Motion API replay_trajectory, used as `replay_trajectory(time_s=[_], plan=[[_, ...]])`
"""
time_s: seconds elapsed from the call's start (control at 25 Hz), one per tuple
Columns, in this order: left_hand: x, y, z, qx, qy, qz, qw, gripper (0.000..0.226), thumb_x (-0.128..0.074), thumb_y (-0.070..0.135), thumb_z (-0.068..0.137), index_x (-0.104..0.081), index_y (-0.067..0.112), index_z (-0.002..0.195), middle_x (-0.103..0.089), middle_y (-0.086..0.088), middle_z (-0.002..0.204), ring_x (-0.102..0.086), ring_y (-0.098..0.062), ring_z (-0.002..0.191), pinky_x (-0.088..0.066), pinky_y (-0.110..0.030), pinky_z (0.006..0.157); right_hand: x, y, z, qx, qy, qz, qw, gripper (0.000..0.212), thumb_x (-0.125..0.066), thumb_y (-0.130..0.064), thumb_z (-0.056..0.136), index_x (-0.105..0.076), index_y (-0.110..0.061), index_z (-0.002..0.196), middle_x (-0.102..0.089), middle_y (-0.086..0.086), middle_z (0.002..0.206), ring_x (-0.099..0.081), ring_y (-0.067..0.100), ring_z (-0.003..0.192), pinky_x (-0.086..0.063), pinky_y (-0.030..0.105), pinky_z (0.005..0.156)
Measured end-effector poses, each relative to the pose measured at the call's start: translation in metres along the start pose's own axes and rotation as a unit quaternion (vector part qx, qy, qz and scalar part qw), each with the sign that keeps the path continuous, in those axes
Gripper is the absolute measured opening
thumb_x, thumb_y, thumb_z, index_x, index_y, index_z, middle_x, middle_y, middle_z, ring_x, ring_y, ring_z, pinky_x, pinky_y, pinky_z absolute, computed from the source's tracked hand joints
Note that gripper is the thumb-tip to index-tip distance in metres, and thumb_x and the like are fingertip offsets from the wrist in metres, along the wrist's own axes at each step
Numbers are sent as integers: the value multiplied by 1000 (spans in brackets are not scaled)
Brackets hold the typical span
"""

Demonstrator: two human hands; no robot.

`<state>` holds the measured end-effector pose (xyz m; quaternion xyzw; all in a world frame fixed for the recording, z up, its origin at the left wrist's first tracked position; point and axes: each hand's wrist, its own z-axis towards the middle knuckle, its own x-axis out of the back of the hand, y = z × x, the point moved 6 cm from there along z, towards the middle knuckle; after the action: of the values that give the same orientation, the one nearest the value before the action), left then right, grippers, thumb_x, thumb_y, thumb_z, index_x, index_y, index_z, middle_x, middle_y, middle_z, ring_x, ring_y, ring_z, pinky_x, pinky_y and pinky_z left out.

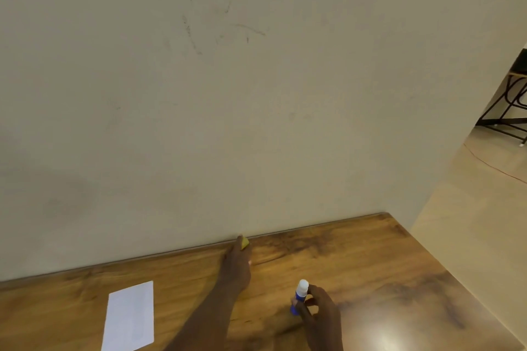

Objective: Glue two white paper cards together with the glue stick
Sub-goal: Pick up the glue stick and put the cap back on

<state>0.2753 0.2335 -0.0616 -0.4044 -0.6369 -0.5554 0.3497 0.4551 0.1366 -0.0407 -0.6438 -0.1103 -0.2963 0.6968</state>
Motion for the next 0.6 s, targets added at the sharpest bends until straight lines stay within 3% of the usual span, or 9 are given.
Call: replay_trajectory(time_s=[0.08,0.16,0.36,0.52,0.6], plan=[[3,-7,2,-22,23,-47,998,39,-40,13,94,-40,7,134,-37,-17,145,-43,-31,127,-39,-31,100,-3,-1,1,-1,6,8,1000,27,-72,-4,71,-63,-5,96,-62,6,84,-55,22,71,-40,26,60],[6,-9,-5,-48,44,-21,998,30,-42,18,93,-53,8,119,-56,-15,127,-55,-29,113,-45,-27,89,-6,-4,1,-8,9,14,1000,27,-72,-5,71,-63,-6,96,-60,4,83,-54,23,71,-40,28,61],[42,-13,-27,-69,62,-26,995,31,-41,11,91,-57,12,118,-62,-14,121,-56,-27,112,-45,-30,87,-13,-30,-1,9,0,22,1000,25,-71,-5,73,-62,-7,96,-60,3,84,-56,23,73,-37,16,57],[93,-46,-57,-58,83,-103,989,39,-42,2,88,-54,10,124,-61,-16,124,-56,-30,113,-43,-32,94,-15,-79,-1,44,-7,44,998,24,-68,-6,76,-62,-7,98,-61,4,85,-57,25,77,-41,31,64],[124,-66,-79,-30,98,-168,980,39,-41,-6,86,-58,5,119,-63,-19,117,-63,-32,100,-49,-34,88,-16,-110,-6,66,-6,56,996,21,-67,-6,76,-63,-8,96,-63,7,83,-57,26,77,-43,34,66]])
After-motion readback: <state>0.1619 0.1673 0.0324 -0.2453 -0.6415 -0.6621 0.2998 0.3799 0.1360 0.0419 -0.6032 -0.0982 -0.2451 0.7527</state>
